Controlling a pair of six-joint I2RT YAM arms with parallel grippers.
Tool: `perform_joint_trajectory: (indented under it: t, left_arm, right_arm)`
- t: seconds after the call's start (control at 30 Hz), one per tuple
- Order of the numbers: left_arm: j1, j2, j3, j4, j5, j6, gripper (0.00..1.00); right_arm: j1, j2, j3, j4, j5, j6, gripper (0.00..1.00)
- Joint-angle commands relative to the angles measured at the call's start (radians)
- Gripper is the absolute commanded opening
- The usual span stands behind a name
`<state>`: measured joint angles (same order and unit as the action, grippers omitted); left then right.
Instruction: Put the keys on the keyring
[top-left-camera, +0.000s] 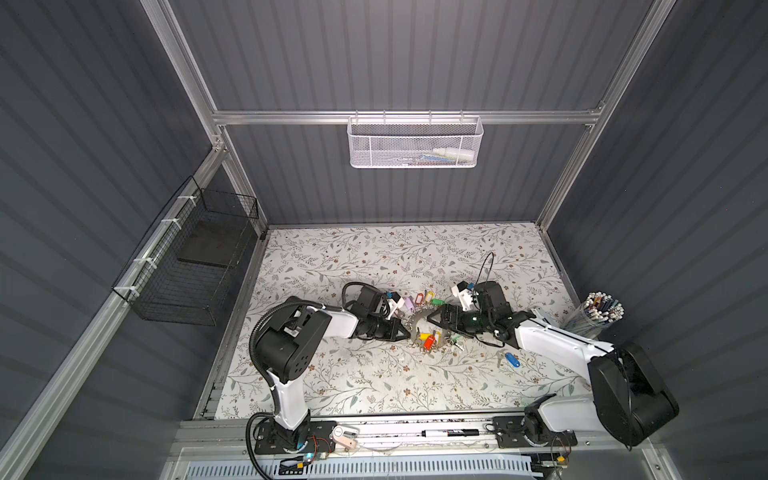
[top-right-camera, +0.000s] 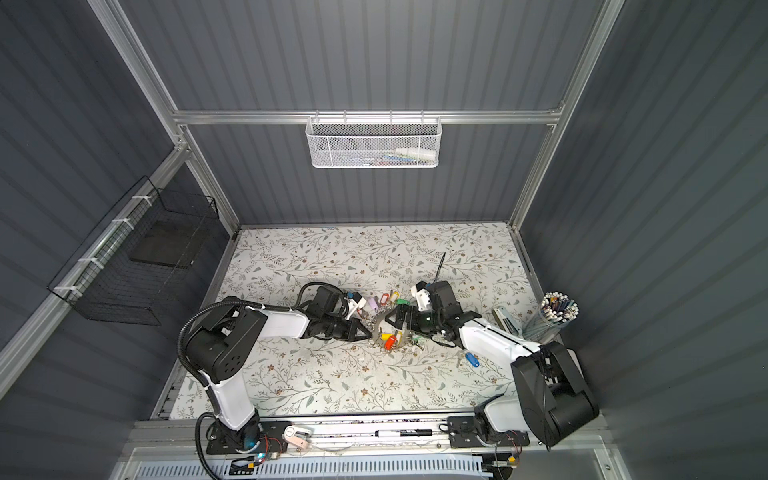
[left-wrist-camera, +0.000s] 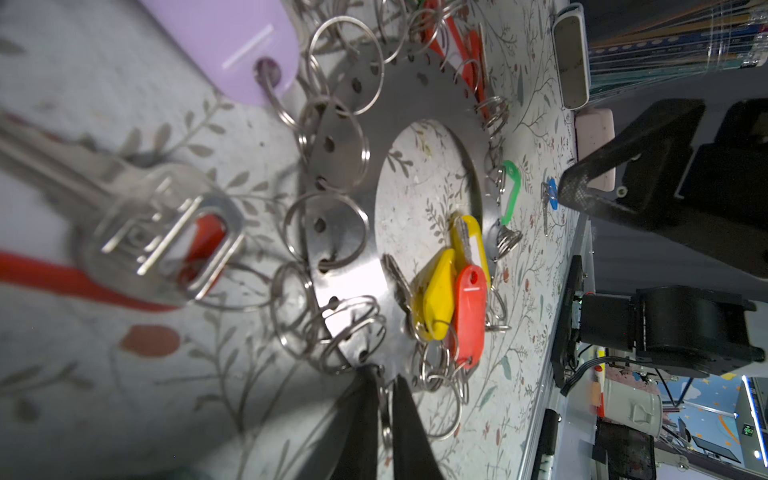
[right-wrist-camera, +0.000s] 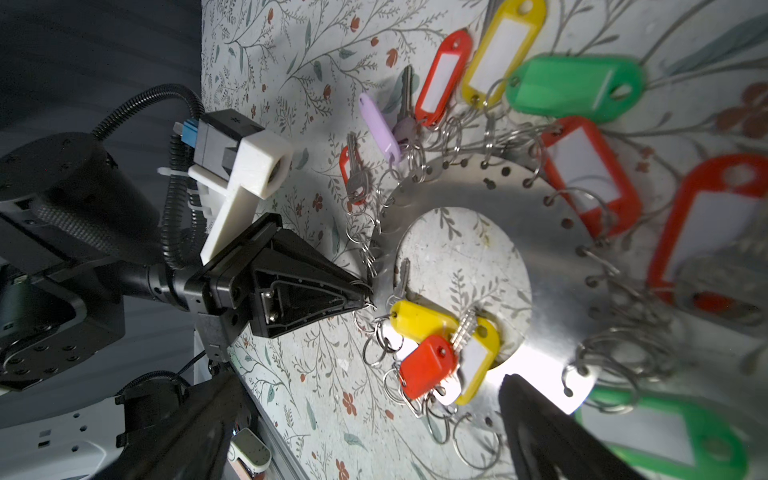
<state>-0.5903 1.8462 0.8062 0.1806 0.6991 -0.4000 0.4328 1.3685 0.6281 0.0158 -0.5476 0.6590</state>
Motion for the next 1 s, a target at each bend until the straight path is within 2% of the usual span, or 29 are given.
perform_joint_trajectory:
  t: [0.0, 0.1, 0.3, 0.5, 0.67, 0.97]
  left_arm:
    - [-0.007, -0.028, -0.008, -0.054, -0.042, -0.01, 0.05]
    - [-0.009, -0.065, 0.012, -0.096, -0.059, -0.026, 0.0]
    - [-0.036, -0.166, 0.14, -0.336, -0.172, 0.009, 0.0]
    - [-0.053, -0.184, 0.259, -0.514, -0.247, 0.072, 0.0]
    - [-0.096, -0.164, 0.436, -0.659, -0.343, 0.13, 0.0]
    - [-0.152, -0.113, 0.79, -0.868, -0.415, 0.222, 0.0]
  right_arm:
    - [-0.003, 0.008, -0.009, 0.022, -0.007, 0.007, 0.99]
    - [-0.009, 0.004, 0.002, 0.026, -0.006, -0.005, 0.99]
    - [-0.056, 0.01, 0.044, 0.032, -0.031, -0.015, 0.99]
    - [-0.084, 0.014, 0.07, 0.025, -0.029, -0.029, 0.99]
    - [-0.108, -0.03, 0.056, 0.043, -0.024, -0.017, 0.99]
    - [-0.191, -0.077, 0.053, 0.117, -0.049, 0.033, 0.99]
